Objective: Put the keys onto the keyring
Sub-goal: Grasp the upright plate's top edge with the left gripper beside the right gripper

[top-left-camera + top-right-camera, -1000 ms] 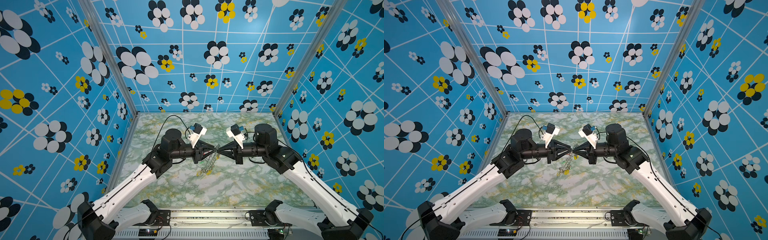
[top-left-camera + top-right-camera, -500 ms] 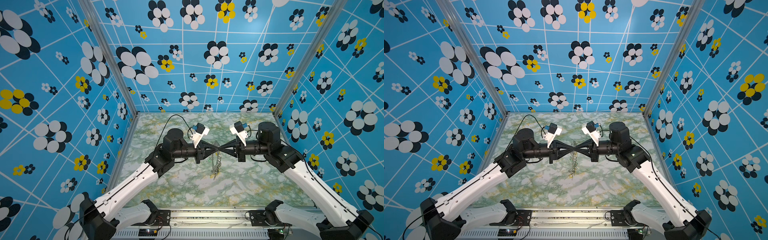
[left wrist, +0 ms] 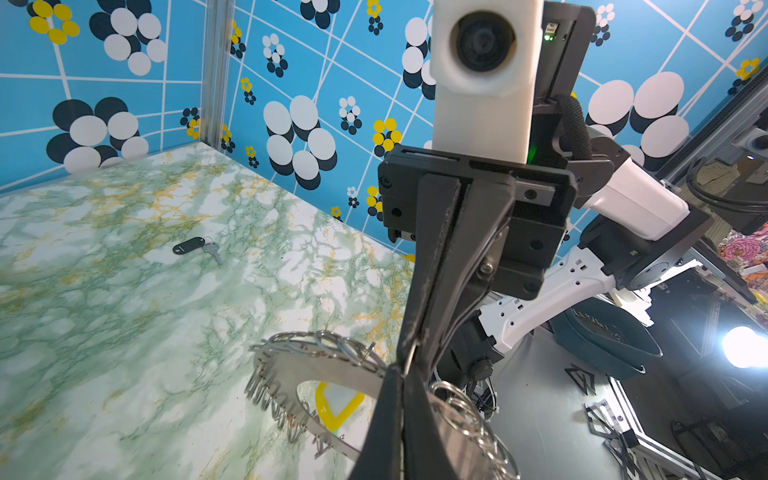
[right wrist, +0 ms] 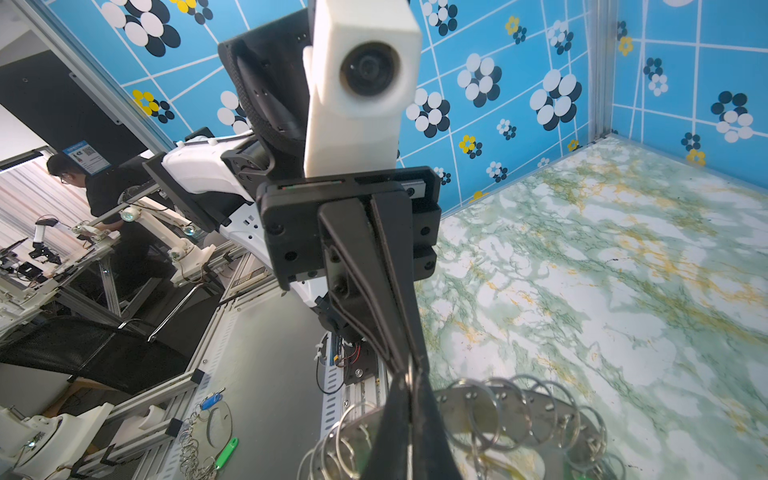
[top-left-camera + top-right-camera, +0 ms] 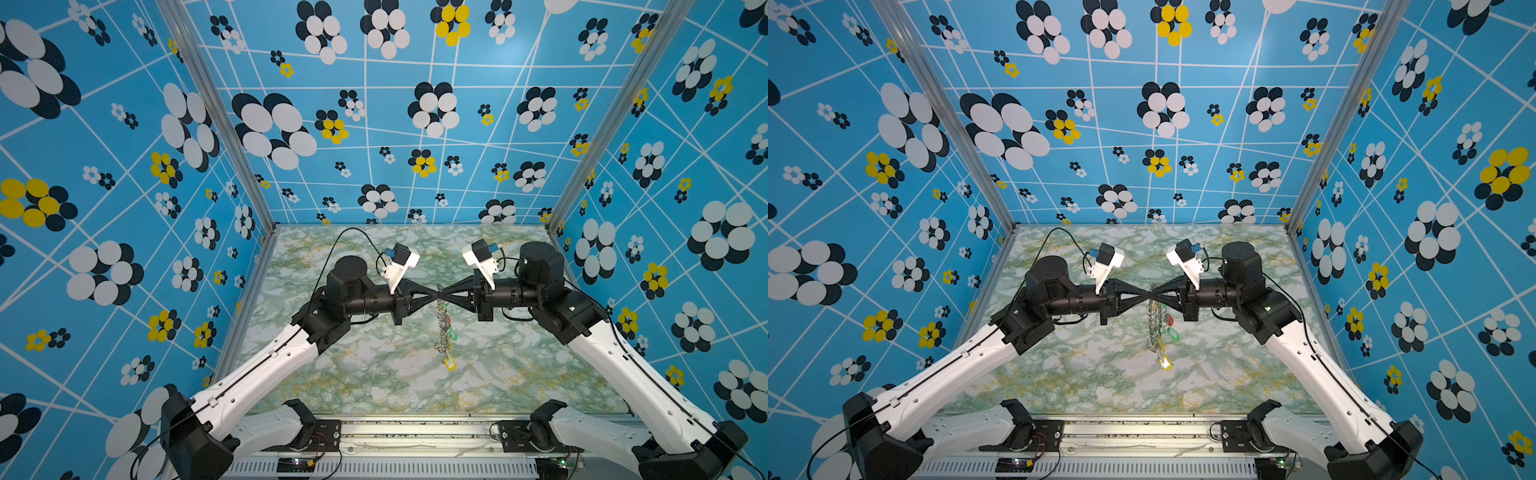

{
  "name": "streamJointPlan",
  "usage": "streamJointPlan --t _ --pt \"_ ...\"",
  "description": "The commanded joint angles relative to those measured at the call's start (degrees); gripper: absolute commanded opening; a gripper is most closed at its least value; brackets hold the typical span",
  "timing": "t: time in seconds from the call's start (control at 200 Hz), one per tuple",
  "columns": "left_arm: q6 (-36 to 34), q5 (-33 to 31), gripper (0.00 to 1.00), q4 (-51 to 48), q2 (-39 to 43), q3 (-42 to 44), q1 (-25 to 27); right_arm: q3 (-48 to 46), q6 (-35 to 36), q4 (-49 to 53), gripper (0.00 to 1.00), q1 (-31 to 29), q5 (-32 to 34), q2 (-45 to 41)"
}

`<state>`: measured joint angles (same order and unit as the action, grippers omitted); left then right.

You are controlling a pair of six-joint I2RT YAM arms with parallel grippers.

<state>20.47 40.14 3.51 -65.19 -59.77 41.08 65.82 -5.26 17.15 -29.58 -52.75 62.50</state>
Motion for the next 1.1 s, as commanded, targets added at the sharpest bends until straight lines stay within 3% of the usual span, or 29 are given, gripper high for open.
streamJointPlan --t 0.0,0.06,0.2,0.375,0.635,1.094 --pt "-1.3 -0.8 0.0 4.6 1.0 -0.9 1.4 0.1 0.6 0.6 0.0 -0.8 -0.8 -0.4" --pt "-1.5 -1.0 0.0 4.4 1.2 -0.9 1.3 0.2 1.0 1.1 0.0 -0.8 -0.1 -0.7" --pt "-2.5 -1.1 0.0 3.3 1.6 -1.0 1.3 0.5 2.3 2.9 0.28 -0.7 2.0 -1.5" --pt "-5.0 -1.6 0.0 -0.5 2.8 -1.6 1.3 2.3 6.7 9.4 0.45 0.3 4.8 -3.1" --pt "-9.9 -2.4 0.0 -5.0 4.3 -2.7 1.5 5.9 13.2 16.9 0.48 0.4 8.8 -3.9" --pt "-20.9 -5.7 0.0 -3.6 6.8 -1.2 5.4 1.0 13.0 7.5 0.43 -0.7 8.3 -7.0"
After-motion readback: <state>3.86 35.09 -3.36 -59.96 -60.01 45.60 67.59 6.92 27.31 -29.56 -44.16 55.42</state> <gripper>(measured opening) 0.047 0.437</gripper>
